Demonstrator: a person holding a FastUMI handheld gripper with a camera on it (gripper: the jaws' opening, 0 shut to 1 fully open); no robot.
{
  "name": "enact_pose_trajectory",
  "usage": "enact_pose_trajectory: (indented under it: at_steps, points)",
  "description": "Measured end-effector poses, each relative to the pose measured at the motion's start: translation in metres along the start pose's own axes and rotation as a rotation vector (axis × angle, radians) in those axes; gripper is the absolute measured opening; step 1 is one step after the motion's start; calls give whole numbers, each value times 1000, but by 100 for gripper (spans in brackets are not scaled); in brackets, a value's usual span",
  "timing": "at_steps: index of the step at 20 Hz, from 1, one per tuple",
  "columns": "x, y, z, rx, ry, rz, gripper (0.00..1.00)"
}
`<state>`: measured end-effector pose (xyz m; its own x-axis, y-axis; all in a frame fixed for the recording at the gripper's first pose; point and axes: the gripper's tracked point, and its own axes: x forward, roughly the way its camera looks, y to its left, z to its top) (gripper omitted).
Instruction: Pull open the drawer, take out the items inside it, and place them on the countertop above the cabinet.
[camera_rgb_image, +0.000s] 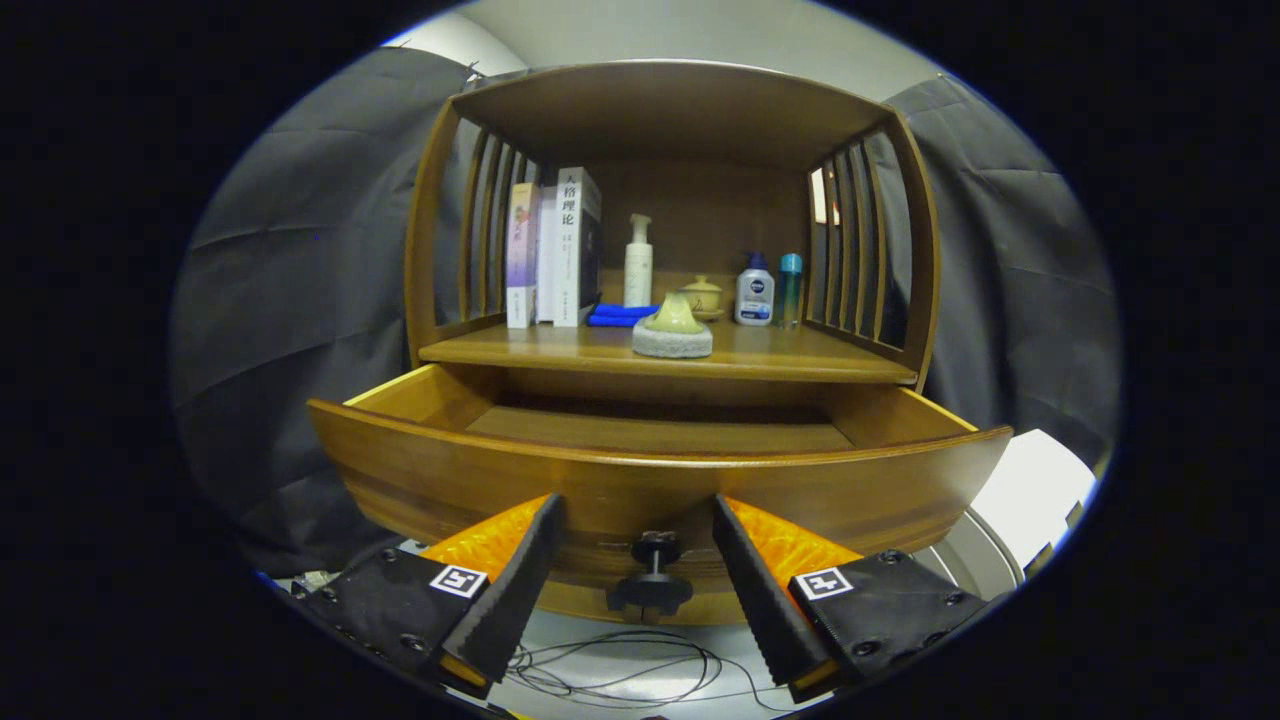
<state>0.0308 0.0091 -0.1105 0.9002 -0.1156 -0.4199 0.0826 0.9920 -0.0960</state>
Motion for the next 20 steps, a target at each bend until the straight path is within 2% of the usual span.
enact_pose_trajectory:
  at_steps: [13, 20]
  points:
    - [76, -4, 23, -12, -73, -60, 96]
    - [115, -7, 35, -1, -82, -59, 96]
